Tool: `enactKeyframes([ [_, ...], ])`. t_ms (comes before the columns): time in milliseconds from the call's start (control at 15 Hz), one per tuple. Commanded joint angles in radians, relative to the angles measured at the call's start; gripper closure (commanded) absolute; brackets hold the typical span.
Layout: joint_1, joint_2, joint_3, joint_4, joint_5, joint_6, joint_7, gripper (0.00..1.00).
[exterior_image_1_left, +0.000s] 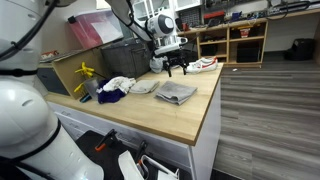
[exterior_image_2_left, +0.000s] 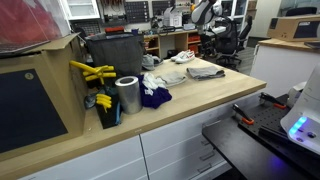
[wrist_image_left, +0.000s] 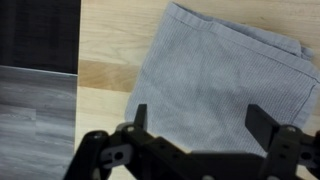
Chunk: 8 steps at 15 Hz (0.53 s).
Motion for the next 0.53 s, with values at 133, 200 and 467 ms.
enactKeyframes([
  [133,-0.080,0.026,0.007,0.014,0.141,-0.022,-0.044,0.00],
  [200,-0.088,0.029,0.005,0.011,0.159,-0.016,-0.040,0.00],
  [467,-0.117,0.046,-0.007,-0.002,0.190,0.031,-0.048,0.00],
])
